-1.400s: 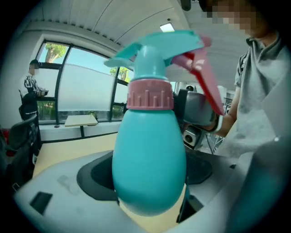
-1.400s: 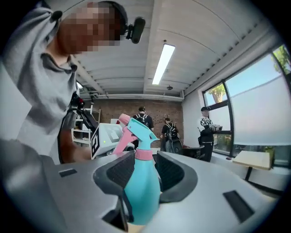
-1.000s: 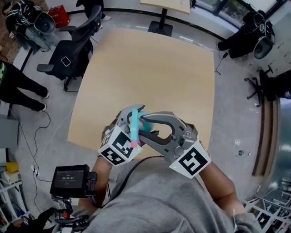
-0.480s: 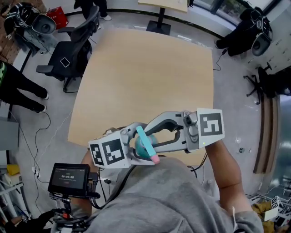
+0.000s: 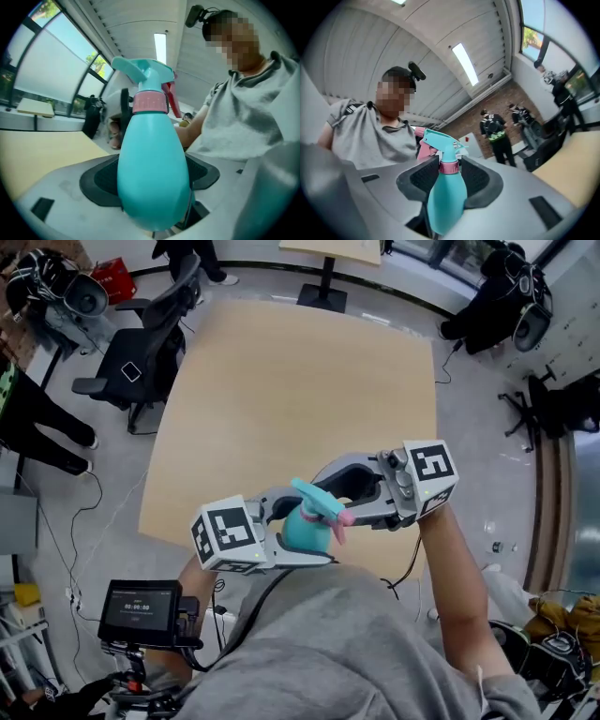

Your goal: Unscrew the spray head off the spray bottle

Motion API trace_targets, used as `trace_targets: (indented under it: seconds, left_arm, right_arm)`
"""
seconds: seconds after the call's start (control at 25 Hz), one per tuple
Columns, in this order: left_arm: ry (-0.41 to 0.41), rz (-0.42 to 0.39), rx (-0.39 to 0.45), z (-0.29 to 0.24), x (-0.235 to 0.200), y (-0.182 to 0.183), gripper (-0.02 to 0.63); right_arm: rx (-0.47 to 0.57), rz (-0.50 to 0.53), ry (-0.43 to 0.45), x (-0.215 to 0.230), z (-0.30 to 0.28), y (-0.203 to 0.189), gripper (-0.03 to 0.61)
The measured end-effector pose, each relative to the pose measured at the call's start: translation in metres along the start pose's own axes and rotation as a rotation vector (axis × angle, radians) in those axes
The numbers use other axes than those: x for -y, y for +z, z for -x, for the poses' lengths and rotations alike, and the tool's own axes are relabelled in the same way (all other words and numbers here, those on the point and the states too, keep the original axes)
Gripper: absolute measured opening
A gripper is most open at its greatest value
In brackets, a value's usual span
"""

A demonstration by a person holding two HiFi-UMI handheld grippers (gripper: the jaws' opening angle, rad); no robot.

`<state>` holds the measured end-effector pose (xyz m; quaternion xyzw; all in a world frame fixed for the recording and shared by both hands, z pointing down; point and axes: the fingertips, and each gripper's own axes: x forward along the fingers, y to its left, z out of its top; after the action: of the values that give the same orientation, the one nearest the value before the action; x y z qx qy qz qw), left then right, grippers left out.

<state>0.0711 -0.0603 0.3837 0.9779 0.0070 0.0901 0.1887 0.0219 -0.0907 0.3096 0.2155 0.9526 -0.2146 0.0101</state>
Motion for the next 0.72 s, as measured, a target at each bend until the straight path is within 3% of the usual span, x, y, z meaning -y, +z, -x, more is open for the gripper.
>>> trace_targets:
  seconds: [0.08, 0.16, 0.24, 0.28, 0.36, 0.44, 0.52, 0.56, 0.68, 0.72]
  left_arm:
    - [0.186, 0.028, -0.015, 0.006, -0.035, -0.009, 0.396]
    - [0.350, 0.026, -0.042, 0.018, -0.062, -0.019, 0.396]
    - [0.484, -0.023, -0.106, 0.030, -0.080, -0.030, 0.396]
    - [0.541, -0.061, -0.155, 0.034, -0.087, -0.035, 0.396]
    - [0.623, -0.129, -0.248, 0.039, -0.096, -0.047, 0.396]
    - [0.643, -0.174, -0.305, 0.035, -0.096, -0.055, 0.396]
    - [0.629, -0.216, -0.340, 0.027, -0.091, -0.056, 0.396]
    - [0.623, -0.236, -0.357, 0.024, -0.089, -0.056, 0.396]
    - [0.591, -0.268, -0.378, 0.017, -0.082, -0.054, 0.396]
    - [0.566, -0.273, -0.374, 0.015, -0.079, -0.054, 0.394]
  right_arm:
    - [0.030, 0.021, -0.237, 0.024, 0.028, -0.001, 0.132]
    - [0.132, 0.039, -0.456, 0.038, 0.062, 0.011, 0.132]
    - [0.199, 0.112, -0.581, 0.033, 0.073, 0.031, 0.145]
    - [0.181, 0.179, -0.609, 0.026, 0.067, 0.040, 0.154]
    - [0.045, 0.331, -0.635, 0.012, 0.045, 0.048, 0.166]
    - [-0.220, 0.438, -0.670, 0.014, 0.026, 0.033, 0.175]
    - [-0.493, 0.440, -0.724, 0.031, 0.022, 0.002, 0.175]
    - [-0.579, 0.426, -0.720, 0.038, 0.021, -0.009, 0.175]
    - [-0.726, 0.370, -0.601, 0.036, 0.013, -0.033, 0.171]
    - [-0.765, 0.360, -0.561, 0.032, 0.012, -0.038, 0.121]
